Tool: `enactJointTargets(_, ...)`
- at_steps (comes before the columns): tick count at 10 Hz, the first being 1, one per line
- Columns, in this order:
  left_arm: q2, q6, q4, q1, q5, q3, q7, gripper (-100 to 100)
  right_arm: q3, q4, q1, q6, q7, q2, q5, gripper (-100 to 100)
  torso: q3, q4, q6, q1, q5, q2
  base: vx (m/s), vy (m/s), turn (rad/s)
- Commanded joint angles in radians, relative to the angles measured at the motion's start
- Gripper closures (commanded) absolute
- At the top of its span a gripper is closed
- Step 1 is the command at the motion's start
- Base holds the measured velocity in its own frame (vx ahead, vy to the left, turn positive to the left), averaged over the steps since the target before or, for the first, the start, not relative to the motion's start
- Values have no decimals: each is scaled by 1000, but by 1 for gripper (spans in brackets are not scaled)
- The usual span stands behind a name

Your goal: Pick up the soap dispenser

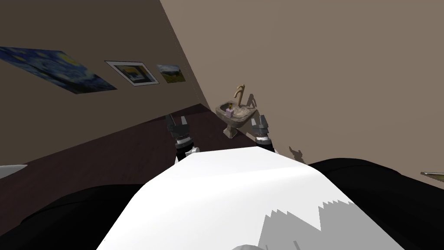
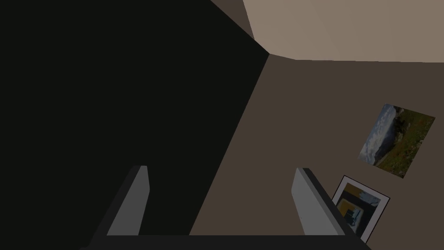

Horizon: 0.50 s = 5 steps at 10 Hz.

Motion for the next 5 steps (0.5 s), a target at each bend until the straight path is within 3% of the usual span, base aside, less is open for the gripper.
enactJointTargets(1, 0, 0, 0, 0, 0, 0, 0, 0, 11, 31, 23, 2, -5, -50, 15, -100, 0, 0, 0, 0, 0, 0, -94, 66, 63)
enactJointTargets(5, 0, 0, 0, 0, 0, 0, 0, 0, 34, 90, 69, -4, -10, -158, 44, -100, 0, 0, 0, 1, 0, 1, -80, 67, 65)
